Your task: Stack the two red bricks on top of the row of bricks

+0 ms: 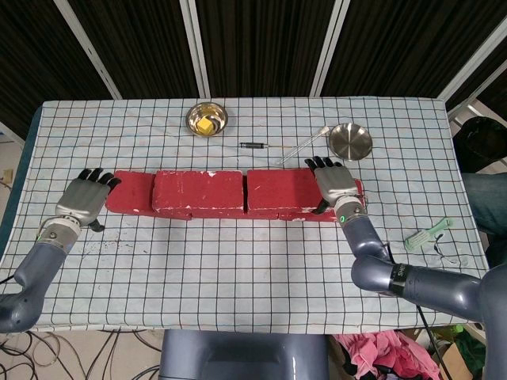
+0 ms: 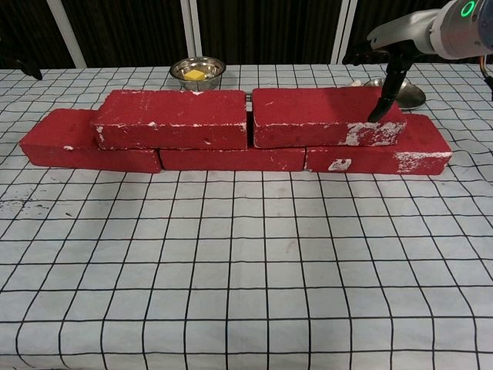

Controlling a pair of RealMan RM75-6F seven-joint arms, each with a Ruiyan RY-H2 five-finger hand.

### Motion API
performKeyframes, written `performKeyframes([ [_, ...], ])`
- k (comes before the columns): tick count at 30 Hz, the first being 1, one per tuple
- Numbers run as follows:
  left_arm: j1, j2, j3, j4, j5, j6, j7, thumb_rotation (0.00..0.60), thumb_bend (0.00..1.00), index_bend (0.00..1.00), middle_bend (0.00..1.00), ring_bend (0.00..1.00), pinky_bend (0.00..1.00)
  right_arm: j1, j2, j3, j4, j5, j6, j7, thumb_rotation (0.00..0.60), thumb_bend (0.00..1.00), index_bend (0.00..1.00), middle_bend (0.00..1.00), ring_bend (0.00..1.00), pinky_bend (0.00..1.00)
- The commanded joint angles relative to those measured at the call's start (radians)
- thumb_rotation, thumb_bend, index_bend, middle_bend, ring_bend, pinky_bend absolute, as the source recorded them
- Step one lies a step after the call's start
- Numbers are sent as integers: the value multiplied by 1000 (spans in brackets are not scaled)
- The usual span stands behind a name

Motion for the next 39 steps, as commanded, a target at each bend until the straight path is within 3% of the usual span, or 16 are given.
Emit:
performKeyframes([
  [1,28,-36,-4,47,10,-34,-4,600,85,132,108,0,74,-6,0,-2,4,1,-4,1,600,0,0,0,0,115],
  [16,48,-150,-63,171,19,-166,3,600,85,55,108,0,69,-31,13,-2,9,-2,-2,0,600,0,0,0,0,114],
  [39,57,-164,-101,147,42,-188,18,600,85,47,108,0,58,-53,22,4,15,-6,-12,2,600,0,0,0,0,115],
])
